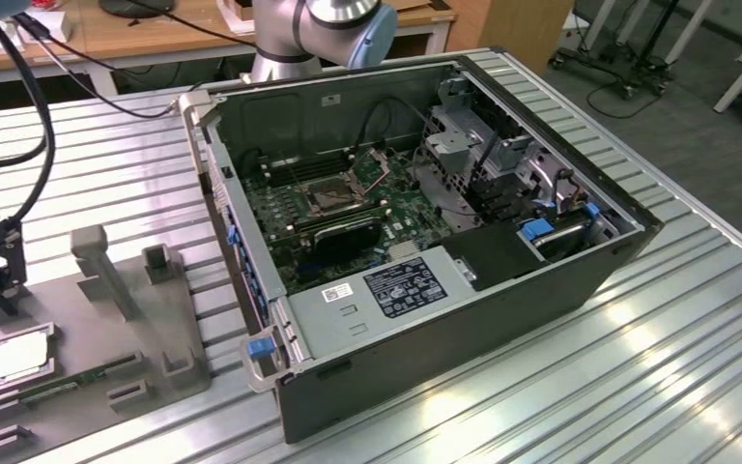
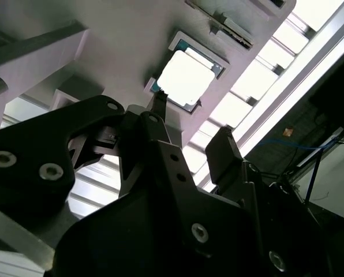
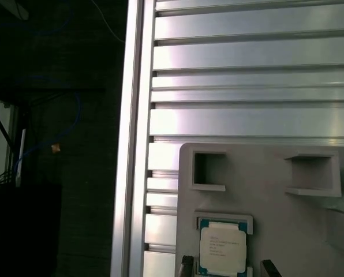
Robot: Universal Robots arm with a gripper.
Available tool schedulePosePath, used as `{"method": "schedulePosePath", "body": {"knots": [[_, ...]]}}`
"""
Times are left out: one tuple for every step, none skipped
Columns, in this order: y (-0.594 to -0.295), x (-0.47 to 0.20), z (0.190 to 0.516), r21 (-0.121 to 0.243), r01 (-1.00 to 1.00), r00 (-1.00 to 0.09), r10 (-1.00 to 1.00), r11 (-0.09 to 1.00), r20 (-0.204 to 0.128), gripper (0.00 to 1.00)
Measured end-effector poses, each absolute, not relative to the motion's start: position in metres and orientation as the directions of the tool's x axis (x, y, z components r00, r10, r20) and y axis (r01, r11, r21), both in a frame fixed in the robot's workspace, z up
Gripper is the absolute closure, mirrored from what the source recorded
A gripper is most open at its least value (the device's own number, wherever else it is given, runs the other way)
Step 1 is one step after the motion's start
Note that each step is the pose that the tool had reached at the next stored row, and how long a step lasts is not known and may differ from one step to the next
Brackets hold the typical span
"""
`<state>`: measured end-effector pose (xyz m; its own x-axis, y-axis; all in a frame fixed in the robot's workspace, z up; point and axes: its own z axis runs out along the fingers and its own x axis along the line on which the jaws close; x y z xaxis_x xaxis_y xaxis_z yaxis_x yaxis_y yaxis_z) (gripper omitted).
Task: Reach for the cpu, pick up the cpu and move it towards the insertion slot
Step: 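Pick up the cpu and move it towards the insertion slot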
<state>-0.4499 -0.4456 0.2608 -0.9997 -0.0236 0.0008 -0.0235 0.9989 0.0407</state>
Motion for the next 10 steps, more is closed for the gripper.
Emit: {"method": "schedulePosePath", "body": {"knots": [[-0.4456, -0.45, 0.2603, 0.041, -0.023, -1.0, -0.024, 0.999, 0.001, 0.45], [-0.4458, -0.45, 0.2597, 0.041, -0.024, -1.0, -0.024, 0.999, 0.001, 0.45], [-0.4462, -0.4499, 0.2591, 0.041, -0.024, -1.0, -0.024, 0.999, 0.001, 0.45], [-0.4471, -0.4499, 0.2582, 0.041, -0.024, -1.0, -0.024, 0.999, 0.001, 0.45], [-0.4479, -0.4499, 0.2572, 0.041, -0.024, -1.0, -0.024, 0.999, 0.001, 0.45], [-0.4482, -0.4499, 0.2563, 0.041, -0.024, -1.0, -0.024, 0.999, 0.001, 0.45], [-0.4482, -0.4499, 0.2552, 0.041, -0.024, -1.0, -0.024, 0.999, 0.001, 0.45], [-0.4482, -0.45, 0.2541, 0.041, -0.024, -1.0, -0.024, 0.999, 0.001, 0.45], [-0.4482, -0.45, 0.2531, 0.041, -0.024, -1.0, -0.024, 0.999, 0.001, 0.45], [-0.4483, -0.45, 0.2522, 0.041, -0.024, -1.0, -0.024, 0.999, 0.001, 0.45]]}}
